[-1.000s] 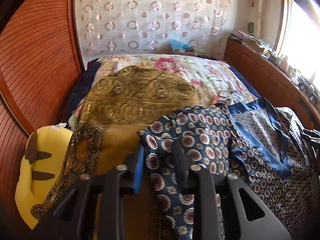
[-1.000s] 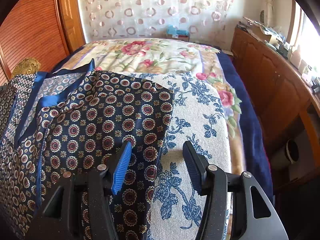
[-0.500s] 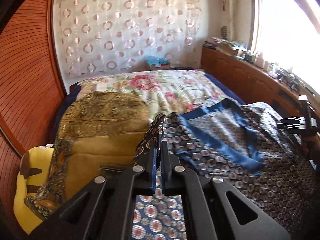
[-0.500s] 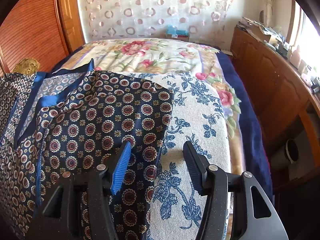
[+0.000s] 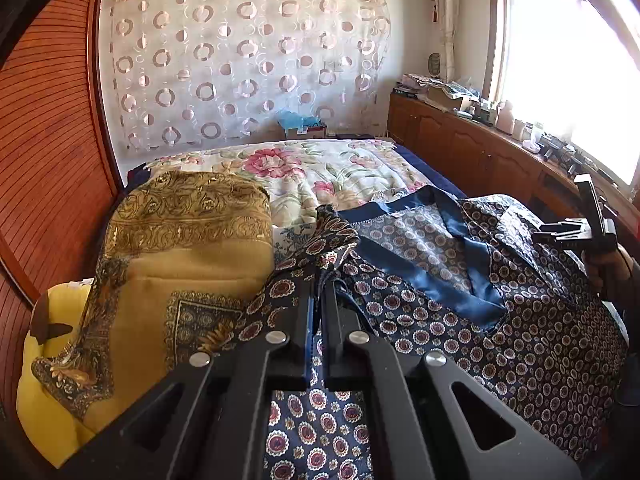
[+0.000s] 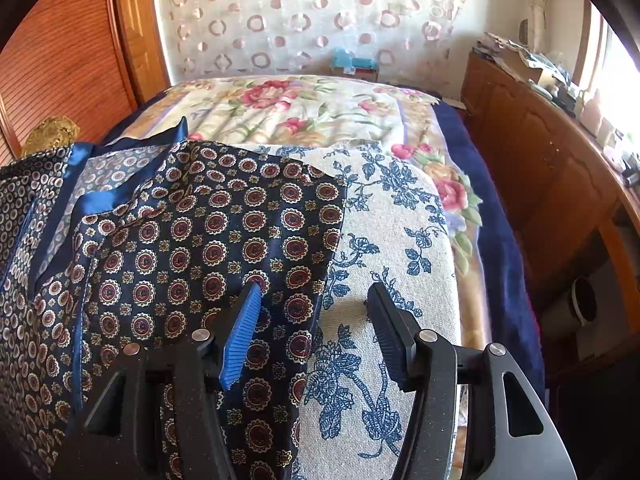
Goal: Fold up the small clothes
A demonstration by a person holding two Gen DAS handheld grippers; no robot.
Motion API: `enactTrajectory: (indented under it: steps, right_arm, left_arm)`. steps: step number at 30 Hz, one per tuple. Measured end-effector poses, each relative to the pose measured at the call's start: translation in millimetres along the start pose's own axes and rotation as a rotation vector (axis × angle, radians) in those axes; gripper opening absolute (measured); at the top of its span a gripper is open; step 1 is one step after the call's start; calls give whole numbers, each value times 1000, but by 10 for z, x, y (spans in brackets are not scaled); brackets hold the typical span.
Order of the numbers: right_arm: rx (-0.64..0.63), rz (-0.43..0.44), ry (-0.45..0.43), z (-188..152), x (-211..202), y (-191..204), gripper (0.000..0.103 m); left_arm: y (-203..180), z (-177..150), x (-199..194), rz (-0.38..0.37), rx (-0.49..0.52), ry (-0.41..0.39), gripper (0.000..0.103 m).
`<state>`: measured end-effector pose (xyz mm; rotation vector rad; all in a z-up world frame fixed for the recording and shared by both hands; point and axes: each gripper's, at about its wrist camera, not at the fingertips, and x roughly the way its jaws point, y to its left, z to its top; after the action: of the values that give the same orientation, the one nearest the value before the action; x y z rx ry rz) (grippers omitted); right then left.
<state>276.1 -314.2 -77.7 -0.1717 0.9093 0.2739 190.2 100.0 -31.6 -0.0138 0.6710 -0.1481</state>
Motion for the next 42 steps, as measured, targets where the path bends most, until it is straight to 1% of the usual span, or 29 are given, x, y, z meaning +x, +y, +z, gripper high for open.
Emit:
enactTrajectory:
  steps: [6,9,15,18,19,21,22,23,25,26,29,33,35,39,42]
  right_arm:
    - [-22,2,36,176,106,-37,56]
    - [-12,13,50,291,200,-76,56]
    - [-20,13,54,481,344,-79,56]
    - [-20,25,46,511,368,-51,53]
    - [-24,29,43,511,367,-38,50]
    - [-35,49,37,525,375,19,40]
    - [-43,57,35,519,368,47,31]
    - [-55,70,35,520,363,78,18]
    - [-78,83,37,517,346,161,5]
    - [-91,68,32,511,337,205,3]
    - [-106,51,-19,481,211,313,1]
    - [-87,58,-129,454,-156,373,1]
    - [-72,71,-170,424,-343,386,0]
    - [-64,81,-221,319,-681,414,0]
    - [-53,79,-252,176,-931,436,0]
  left_arm:
    - [-1,-49,8,1,-7,2,0]
    - [-8,-59,9,1,-5,2,0]
    - [-10,-76,28,8,-2,12,0]
    - [-7,-87,49,8,-7,17,0]
    - [-5,-89,52,6,-8,17,0]
    - [-11,-86,60,3,-10,18,0]
    - [-17,-88,57,-1,-10,17,0]
    - [-26,-89,49,-4,-12,15,0]
    - [-46,-89,20,-8,-13,8,0]
    - [-58,-90,-5,-10,-13,2,0]
    - [-80,-114,-92,-14,-17,-12,0]
    - [-89,-182,-262,-14,-20,-31,0]
    - [-88,-230,-367,-13,-27,-42,0]
    - [-65,-344,-608,-8,-42,-71,0]
    - [-27,-443,-805,-2,-55,-91,0]
